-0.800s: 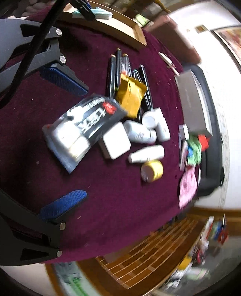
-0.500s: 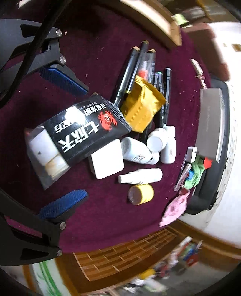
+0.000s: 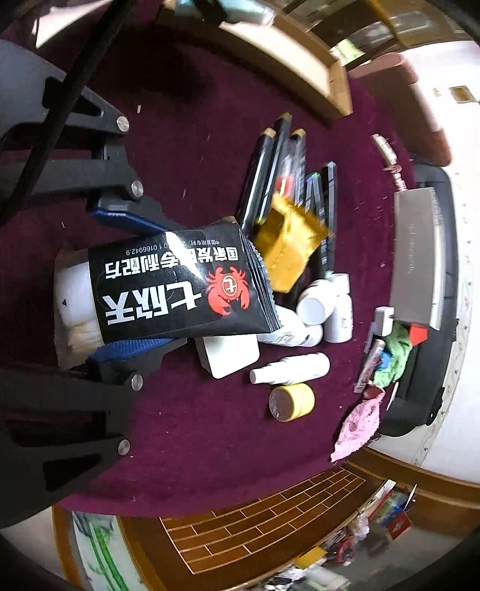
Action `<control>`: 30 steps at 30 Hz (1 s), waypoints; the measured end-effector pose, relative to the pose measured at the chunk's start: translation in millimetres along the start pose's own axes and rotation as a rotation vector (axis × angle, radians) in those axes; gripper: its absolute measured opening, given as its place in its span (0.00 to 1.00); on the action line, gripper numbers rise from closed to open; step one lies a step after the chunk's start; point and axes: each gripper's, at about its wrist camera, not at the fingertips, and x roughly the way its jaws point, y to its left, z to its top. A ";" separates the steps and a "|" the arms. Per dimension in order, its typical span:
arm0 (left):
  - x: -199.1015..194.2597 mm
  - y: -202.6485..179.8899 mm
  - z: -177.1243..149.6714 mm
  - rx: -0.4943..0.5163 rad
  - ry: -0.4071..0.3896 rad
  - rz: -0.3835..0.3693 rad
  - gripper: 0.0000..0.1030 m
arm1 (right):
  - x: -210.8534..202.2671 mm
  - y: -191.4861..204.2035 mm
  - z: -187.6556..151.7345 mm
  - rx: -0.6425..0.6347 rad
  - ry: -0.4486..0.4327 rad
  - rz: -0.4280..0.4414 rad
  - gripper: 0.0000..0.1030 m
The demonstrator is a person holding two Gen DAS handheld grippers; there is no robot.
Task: Organize objects
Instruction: 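Carry blue tissue pack to box with left tool while right carries black packet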
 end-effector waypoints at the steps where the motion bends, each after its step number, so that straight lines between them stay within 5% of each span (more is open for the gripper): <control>1: -3.0 2.7 1.3 -0.005 -0.004 0.001 0.42 | -5.7 3.3 2.5 0.003 -0.011 0.017 0.46; 10: -41.6 62.2 37.2 -0.067 -0.048 0.052 0.42 | -36.9 68.7 50.9 0.023 -0.043 0.300 0.46; 14: -38.7 79.6 57.6 -0.023 -0.052 0.127 0.42 | -19.6 109.5 81.3 0.091 0.015 0.489 0.46; 19: -5.7 111.2 80.1 -0.041 0.006 0.156 0.42 | 18.7 165.9 116.0 0.161 0.093 0.625 0.46; 26: 45.9 164.7 93.0 -0.176 0.075 0.153 0.42 | 75.5 217.0 147.9 0.217 0.148 0.583 0.47; 30: 63.8 169.8 96.1 -0.162 0.091 0.160 0.42 | 103.0 217.6 153.5 0.272 0.183 0.566 0.47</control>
